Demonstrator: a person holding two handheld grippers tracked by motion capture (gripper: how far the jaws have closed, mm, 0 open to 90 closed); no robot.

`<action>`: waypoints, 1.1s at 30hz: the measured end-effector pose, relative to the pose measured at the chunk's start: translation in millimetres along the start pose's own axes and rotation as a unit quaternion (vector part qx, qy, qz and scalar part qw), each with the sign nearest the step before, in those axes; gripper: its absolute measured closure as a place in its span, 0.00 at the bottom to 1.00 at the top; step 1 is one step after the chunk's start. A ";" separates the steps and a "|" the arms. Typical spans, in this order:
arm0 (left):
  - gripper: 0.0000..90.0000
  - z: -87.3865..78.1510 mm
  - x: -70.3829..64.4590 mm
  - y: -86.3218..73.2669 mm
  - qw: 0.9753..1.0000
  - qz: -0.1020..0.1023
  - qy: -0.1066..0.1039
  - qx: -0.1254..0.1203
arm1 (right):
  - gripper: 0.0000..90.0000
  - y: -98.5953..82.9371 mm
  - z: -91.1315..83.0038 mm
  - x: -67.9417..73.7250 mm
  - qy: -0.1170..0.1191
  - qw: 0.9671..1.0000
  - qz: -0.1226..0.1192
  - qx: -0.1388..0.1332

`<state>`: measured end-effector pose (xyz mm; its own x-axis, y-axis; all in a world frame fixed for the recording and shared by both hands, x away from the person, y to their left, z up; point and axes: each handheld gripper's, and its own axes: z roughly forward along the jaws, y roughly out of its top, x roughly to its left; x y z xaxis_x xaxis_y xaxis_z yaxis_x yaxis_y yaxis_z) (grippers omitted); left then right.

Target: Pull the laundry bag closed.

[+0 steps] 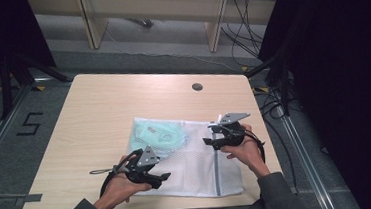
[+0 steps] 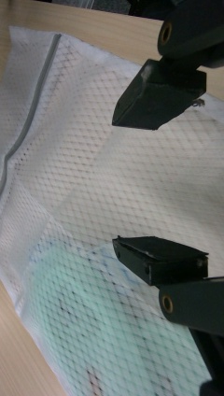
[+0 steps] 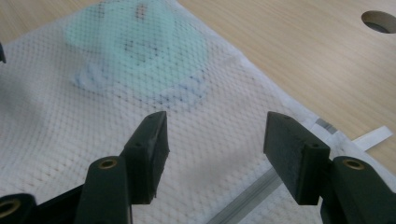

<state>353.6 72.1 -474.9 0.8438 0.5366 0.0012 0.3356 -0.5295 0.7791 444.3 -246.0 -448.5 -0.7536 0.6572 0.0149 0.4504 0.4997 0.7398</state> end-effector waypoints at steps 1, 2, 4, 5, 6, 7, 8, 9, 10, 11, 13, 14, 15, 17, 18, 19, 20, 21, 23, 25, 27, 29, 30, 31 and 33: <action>0.38 -1.8 0.6 -1.8 1.000 -0.009 0.003 -0.001 | 0.45 -0.5 -1.5 1.5 0.006 1.000 -0.003 0.004; 0.38 -3.7 1.7 -2.5 1.000 -0.008 0.004 -0.001 | 0.44 -1.6 -2.0 4.8 0.003 1.000 0.007 0.001; 0.37 -7.7 4.1 -4.5 1.000 -0.013 0.012 0.001 | 0.43 -3.4 -2.6 7.2 0.009 1.000 -0.001 -0.004; 0.37 -9.7 4.8 -5.2 1.000 -0.015 0.014 -0.002 | 0.43 -4.2 -3.8 8.9 0.011 1.000 0.005 0.000; 0.37 -10.8 6.1 -5.4 1.000 -0.009 0.013 -0.005 | 0.43 -5.8 -4.4 10.9 0.016 1.000 0.006 0.001; 0.37 -12.4 5.2 -6.2 1.000 -0.018 0.015 -0.010 | 0.43 -6.9 -4.6 11.9 0.014 1.000 0.004 0.000; 0.37 -14.3 5.3 -6.7 1.000 -0.017 0.019 -0.009 | 0.42 -8.7 -5.8 13.5 0.016 1.000 0.004 0.002; 0.36 -16.0 4.8 -7.4 1.000 -0.016 0.019 -0.009 | 0.42 -10.1 -6.3 14.5 0.018 1.000 0.004 0.001; 0.36 -16.6 4.5 -8.6 1.000 -0.018 0.023 -0.010 | 0.42 -11.4 -8.1 15.5 0.019 1.000 0.006 0.006; 0.36 -17.8 3.2 -9.6 0.999 -0.021 0.022 -0.010 | 0.41 -12.9 -9.0 16.0 0.018 1.000 0.002 0.001; 0.35 -19.6 3.8 -10.8 1.000 -0.007 0.020 -0.008 | 0.40 -16.4 -10.7 17.5 0.016 1.000 0.000 0.002; 0.35 -20.4 1.7 -11.7 1.000 -0.021 0.021 -0.009 | 0.40 -18.6 -11.0 19.1 0.016 1.000 0.004 0.001; 0.35 -21.5 1.9 -12.1 1.000 -0.019 0.017 -0.011 | 0.40 -19.9 -12.1 19.8 0.023 1.000 0.004 0.004; 0.35 -24.6 1.7 -12.4 1.000 -0.015 0.020 -0.011 | 0.39 -22.6 -15.3 22.6 0.019 1.000 0.008 0.004; 0.35 -27.0 1.0 -12.6 1.000 -0.018 0.021 -0.012 | 0.39 -23.8 -16.2 23.6 0.017 1.000 0.010 0.005; 0.34 -28.5 1.5 -13.0 1.000 -0.012 0.024 -0.015 | 0.38 -25.4 -17.2 24.3 0.018 1.000 0.008 0.005; 0.34 -29.4 0.7 -13.8 0.999 -0.023 0.023 -0.017 | 0.38 -26.6 -18.7 25.1 0.020 1.000 0.011 0.009; 0.34 -30.4 1.2 -14.1 0.999 -0.020 0.023 -0.018 | 0.37 -28.2 -19.3 26.0 0.019 1.000 0.010 0.007; 0.34 -32.5 0.5 -15.8 0.999 -0.024 0.026 -0.018 | 0.36 -31.0 -20.4 27.5 0.019 1.000 0.009 0.011; 0.34 -35.0 0.7 -17.0 0.999 -0.017 0.030 -0.017 | 0.35 -33.8 -21.8 29.1 0.020 1.000 0.007 0.018; 0.34 -36.8 0.3 -18.1 0.999 -0.017 0.030 -0.014 | 0.34 -36.6 -22.7 31.9 0.019 1.000 0.013 0.021; 0.33 -37.3 -1.4 -19.4 0.999 -0.024 0.027 -0.018 | 0.34 -38.8 -24.1 33.8 0.021 1.000 0.011 0.018; 0.33 -38.2 -0.9 -19.5 0.999 -0.016 0.028 -0.017 | 0.33 -39.9 -25.6 35.1 0.024 0.999 0.011 0.023; 0.33 -38.9 -1.6 -20.0 0.999 -0.019 0.031 -0.016 | 0.33 -40.8 -25.9 35.5 0.023 0.999 0.007 0.023; 0.33 -40.9 -2.0 -20.7 0.999 -0.015 0.031 -0.016 | 0.32 -43.8 -26.6 38.8 0.023 0.999 0.009 0.029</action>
<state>327.9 108.8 -465.4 0.8055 0.5924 0.0150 0.3467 -0.4917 0.7987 382.7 -257.3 -462.4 -0.7654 0.6408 0.0598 0.4906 0.5207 0.6987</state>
